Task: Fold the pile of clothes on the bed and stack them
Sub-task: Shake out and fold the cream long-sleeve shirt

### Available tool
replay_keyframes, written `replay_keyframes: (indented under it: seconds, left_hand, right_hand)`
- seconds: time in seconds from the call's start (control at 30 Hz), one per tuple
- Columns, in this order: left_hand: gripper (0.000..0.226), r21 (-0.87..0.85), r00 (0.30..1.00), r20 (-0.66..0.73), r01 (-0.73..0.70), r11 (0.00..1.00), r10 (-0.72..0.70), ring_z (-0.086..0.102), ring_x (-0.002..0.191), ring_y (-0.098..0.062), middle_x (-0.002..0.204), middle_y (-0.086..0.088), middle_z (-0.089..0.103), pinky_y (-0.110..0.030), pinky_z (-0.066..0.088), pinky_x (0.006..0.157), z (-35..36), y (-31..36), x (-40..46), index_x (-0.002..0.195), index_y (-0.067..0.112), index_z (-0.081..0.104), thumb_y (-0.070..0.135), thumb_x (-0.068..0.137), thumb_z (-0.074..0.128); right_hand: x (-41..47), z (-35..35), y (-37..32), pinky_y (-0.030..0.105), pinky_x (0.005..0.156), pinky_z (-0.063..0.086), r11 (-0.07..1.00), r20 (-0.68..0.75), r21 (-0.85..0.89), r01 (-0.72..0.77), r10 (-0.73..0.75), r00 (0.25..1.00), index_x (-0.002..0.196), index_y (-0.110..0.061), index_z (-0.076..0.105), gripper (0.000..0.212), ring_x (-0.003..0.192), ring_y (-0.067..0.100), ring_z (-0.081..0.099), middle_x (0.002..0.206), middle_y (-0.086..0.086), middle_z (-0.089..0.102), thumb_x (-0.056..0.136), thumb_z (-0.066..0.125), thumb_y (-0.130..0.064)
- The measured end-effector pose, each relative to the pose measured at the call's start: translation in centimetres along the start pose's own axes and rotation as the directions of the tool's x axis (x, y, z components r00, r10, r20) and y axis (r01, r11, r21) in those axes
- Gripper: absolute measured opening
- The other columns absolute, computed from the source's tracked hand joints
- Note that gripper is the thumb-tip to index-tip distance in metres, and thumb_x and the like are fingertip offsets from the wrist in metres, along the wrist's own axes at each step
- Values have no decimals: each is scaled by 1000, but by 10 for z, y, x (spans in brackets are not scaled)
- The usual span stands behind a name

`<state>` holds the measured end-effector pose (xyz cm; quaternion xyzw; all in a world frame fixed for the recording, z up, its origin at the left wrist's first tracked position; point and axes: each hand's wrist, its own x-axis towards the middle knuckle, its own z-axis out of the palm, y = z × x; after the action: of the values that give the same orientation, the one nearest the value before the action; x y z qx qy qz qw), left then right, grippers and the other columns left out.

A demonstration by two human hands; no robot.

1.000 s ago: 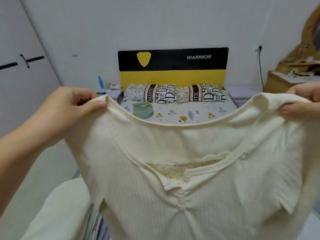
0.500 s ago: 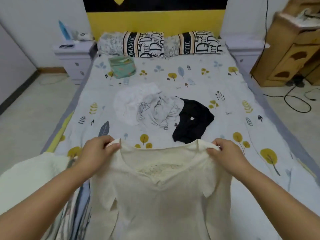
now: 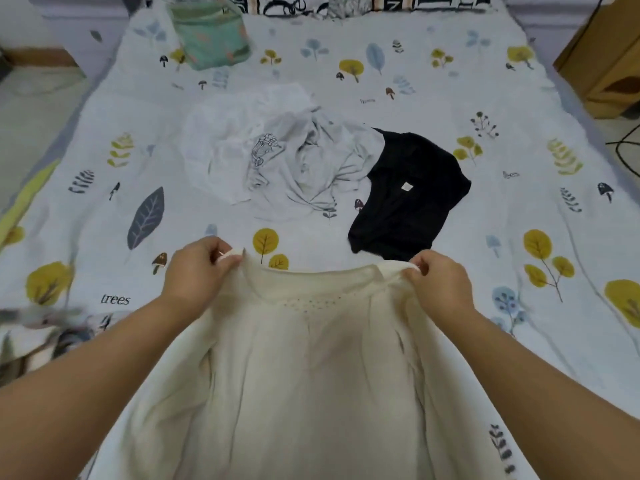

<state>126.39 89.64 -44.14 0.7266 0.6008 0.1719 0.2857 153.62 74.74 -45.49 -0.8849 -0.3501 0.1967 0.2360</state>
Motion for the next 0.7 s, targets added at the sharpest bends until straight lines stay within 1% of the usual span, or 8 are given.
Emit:
replay_keyframes:
  seconds: [0.1,0.17,0.27,0.3,0.47,0.57,0.63,0.7]
  left_hand:
    - [44,67,996,60,68,995,-72,58,96,-30,91,-3,60,-32,39,76,31,-22,10,115,12,54,31,79,72]
    - [57,263,986,119,79,961,-114,56,105,-34,104,-9,60,-39,39,86,45,-36,16,122,11,47,38,78,72]
    - [21,314,984,149,51,948,-102,57,93,-38,78,-6,57,-36,35,71,53,-56,29,80,12,51,28,87,61]
    - [24,270,987,128,61,961,-99,57,89,-38,72,-6,53,-34,32,67,52,-59,36,71,11,47,23,88,58]
    - [21,225,993,-116,56,973,-30,55,85,-35,87,-19,61,-34,34,67,42,-63,83,87,2,58,22,90,55]
    - [27,223,977,-199,123,967,-78,55,97,-36,105,-21,61,-39,38,74,47,-62,99,106,4,55,25,89,57]
    - [53,234,966,-206,204,950,-157,48,114,-38,124,-21,51,-44,38,90,56,-56,99,129,6,42,29,86,64]
    - [67,337,978,-201,126,933,-59,39,123,-40,136,-24,39,-49,32,98,68,-50,88,139,4,31,29,86,63]
  right_hand:
    - [12,32,17,37,70,43,999,-27,-41,-11,10,1000,84,-10,61,14,73,22,53,74,5,61,86,47,-9]
    - [17,47,23,37,70,43,998,-43,-62,-9,6,999,90,-10,59,17,75,26,54,76,6,60,90,42,-12]
    - [28,58,27,34,53,36,986,-78,-165,33,-46,996,91,-9,48,19,62,28,50,66,10,53,97,34,-20]
    - [35,56,26,32,48,30,968,-100,-238,75,-101,990,90,-9,45,20,55,25,44,61,8,48,98,33,-22]
    - [98,36,4,31,50,21,867,-151,-456,201,-298,943,94,-3,49,28,51,24,32,56,4,35,100,34,-26]
    - [124,35,-6,42,63,34,889,-185,-441,122,-223,957,113,-1,49,33,77,34,47,89,22,54,98,41,-30]
    - [126,41,-8,48,87,36,912,-154,-409,37,-109,982,132,-4,39,50,108,40,43,122,27,45,94,50,-35]
    - [112,52,-8,48,101,27,922,-136,-386,21,-79,988,142,-9,28,63,126,38,31,138,25,32,92,53,-37]
